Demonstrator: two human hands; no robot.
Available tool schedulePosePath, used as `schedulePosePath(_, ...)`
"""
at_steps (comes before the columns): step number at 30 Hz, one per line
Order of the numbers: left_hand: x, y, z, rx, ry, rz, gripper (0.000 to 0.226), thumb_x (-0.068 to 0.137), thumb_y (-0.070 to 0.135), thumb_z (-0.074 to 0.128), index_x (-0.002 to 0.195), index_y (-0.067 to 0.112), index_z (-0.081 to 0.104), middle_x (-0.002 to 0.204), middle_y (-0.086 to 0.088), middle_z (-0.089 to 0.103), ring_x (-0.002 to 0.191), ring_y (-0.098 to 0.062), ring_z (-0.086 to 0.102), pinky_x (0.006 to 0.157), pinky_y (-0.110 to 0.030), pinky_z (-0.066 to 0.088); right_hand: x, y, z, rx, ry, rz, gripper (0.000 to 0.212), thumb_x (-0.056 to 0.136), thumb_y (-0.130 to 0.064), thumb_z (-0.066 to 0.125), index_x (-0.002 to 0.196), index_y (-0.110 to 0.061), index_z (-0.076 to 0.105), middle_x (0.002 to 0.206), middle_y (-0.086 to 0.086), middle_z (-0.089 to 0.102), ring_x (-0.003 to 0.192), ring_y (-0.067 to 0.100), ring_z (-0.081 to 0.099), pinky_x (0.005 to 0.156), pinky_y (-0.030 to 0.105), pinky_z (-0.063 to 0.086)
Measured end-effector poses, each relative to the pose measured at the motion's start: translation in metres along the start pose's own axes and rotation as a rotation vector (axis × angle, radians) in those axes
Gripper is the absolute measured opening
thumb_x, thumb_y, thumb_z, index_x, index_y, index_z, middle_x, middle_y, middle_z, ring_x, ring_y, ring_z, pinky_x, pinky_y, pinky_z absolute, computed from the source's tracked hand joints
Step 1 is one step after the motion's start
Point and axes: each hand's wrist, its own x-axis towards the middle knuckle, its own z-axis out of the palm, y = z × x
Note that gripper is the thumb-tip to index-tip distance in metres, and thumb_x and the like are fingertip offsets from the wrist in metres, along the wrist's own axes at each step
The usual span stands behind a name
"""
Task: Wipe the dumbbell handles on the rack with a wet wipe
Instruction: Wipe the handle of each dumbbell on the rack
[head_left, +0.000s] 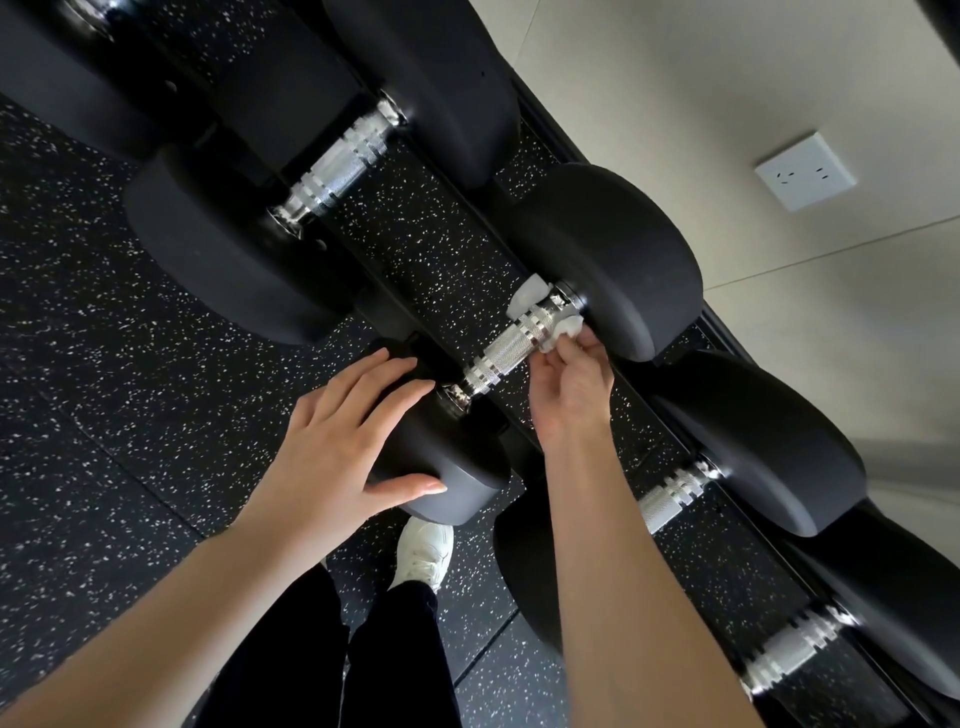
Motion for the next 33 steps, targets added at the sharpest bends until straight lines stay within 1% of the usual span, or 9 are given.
schedulePosePath(3, 0.0, 0.0, 0.0, 0.0, -0.001, 0.004, 0.075, 0.075, 0.067, 0.044, 0.136, 0.023, 0.046, 0.145, 0.005, 0.04, 0.138, -0.018, 0.03, 0.095, -0.043, 0.037, 0.007, -0.001, -0.006, -0.001, -0.063, -0.001, 0.032, 0.086, 0.02, 0.039, 0.085, -0.009, 0.052, 0.084, 0.008, 0.057, 0.07, 0.013, 0.053, 0.066, 0.02, 0.047)
schedulePosePath(13, -0.001, 0.0, 0.001, -0.01, 0.007, 0.001, 0.075, 0.076, 0.068, 0.044, 0.137, 0.025, 0.044, 0.146, 0.007, 0.038, 0.139, -0.015, 0.026, 0.095, -0.043, 0.035, 0.004, 0.017, -0.022, -0.265, -0.197, 0.055, 0.036, 0.081, 0.026, 0.034, 0.082, -0.006, 0.05, 0.085, 0.013, 0.062, 0.079, 0.019, 0.06, 0.08, 0.03, 0.051)
schedulePosePath(17, -0.001, -0.001, 0.002, -0.015, 0.004, 0.004, 0.075, 0.075, 0.068, 0.045, 0.137, 0.026, 0.042, 0.146, 0.009, 0.036, 0.14, -0.015, 0.025, 0.096, -0.041, 0.034, 0.003, 0.025, -0.031, -0.321, -0.259, 0.091, 0.032, 0.08, 0.025, 0.04, 0.083, -0.005, 0.051, 0.084, 0.013, 0.063, 0.077, 0.018, 0.061, 0.071, 0.025, 0.056)
schedulePosePath(23, -0.001, 0.001, 0.0, 0.003, 0.004, -0.006, 0.075, 0.074, 0.067, 0.044, 0.137, 0.025, 0.044, 0.146, 0.008, 0.036, 0.14, -0.014, 0.025, 0.096, -0.043, 0.035, -0.011, 0.034, -0.042, -0.588, -0.319, 0.131, 0.031, 0.08, 0.024, 0.046, 0.083, -0.007, 0.051, 0.074, 0.011, 0.063, 0.066, 0.016, 0.067, 0.063, 0.021, 0.055)
schedulePosePath(25, -0.001, 0.002, 0.0, 0.002, -0.001, -0.01, 0.075, 0.074, 0.067, 0.044, 0.136, 0.025, 0.045, 0.145, 0.008, 0.037, 0.139, -0.014, 0.025, 0.096, -0.042, 0.035, -0.012, 0.032, -0.041, -0.662, -0.322, 0.093, 0.031, 0.079, 0.023, 0.049, 0.08, -0.008, 0.052, 0.073, 0.011, 0.063, 0.068, 0.021, 0.066, 0.067, 0.026, 0.056)
schedulePosePath(27, -0.001, 0.001, -0.001, 0.001, -0.005, -0.012, 0.075, 0.074, 0.067, 0.044, 0.136, 0.024, 0.045, 0.145, 0.007, 0.038, 0.139, -0.014, 0.025, 0.097, -0.042, 0.034, -0.014, 0.029, -0.04, -0.808, -0.318, 0.028, 0.029, 0.077, 0.019, 0.057, 0.078, -0.01, 0.053, 0.077, 0.015, 0.065, 0.075, 0.028, 0.063, 0.078, 0.037, 0.051)
schedulePosePath(29, -0.001, 0.001, 0.0, 0.002, -0.003, -0.012, 0.075, 0.074, 0.067, 0.045, 0.136, 0.025, 0.044, 0.145, 0.006, 0.038, 0.139, -0.015, 0.026, 0.097, -0.044, 0.036, -0.017, 0.028, -0.043, -0.943, -0.314, -0.052, 0.027, 0.078, 0.014, 0.061, 0.077, -0.012, 0.055, 0.079, 0.019, 0.067, 0.076, 0.027, 0.063, 0.082, 0.043, 0.049)
schedulePosePath(31, -0.001, 0.002, 0.0, 0.0, 0.005, -0.011, 0.074, 0.074, 0.067, 0.045, 0.135, 0.026, 0.043, 0.144, 0.006, 0.039, 0.138, -0.015, 0.026, 0.097, -0.044, 0.037, -0.022, 0.028, -0.048, -1.083, -0.289, -0.174, 0.03, 0.08, 0.01, 0.06, 0.074, -0.019, 0.056, 0.082, 0.019, 0.068, 0.075, 0.024, 0.065, 0.078, 0.04, 0.051)
schedulePosePath(33, -0.001, 0.002, 0.0, 0.0, 0.012, -0.012, 0.074, 0.073, 0.067, 0.044, 0.134, 0.025, 0.043, 0.144, 0.006, 0.04, 0.138, -0.015, 0.026, 0.096, -0.044, 0.037, -0.028, 0.024, -0.048, -1.183, -0.279, -0.282, 0.034, 0.082, 0.009, 0.059, 0.072, -0.024, 0.055, 0.079, 0.009, 0.068, 0.074, 0.016, 0.066, 0.07, 0.024, 0.051)
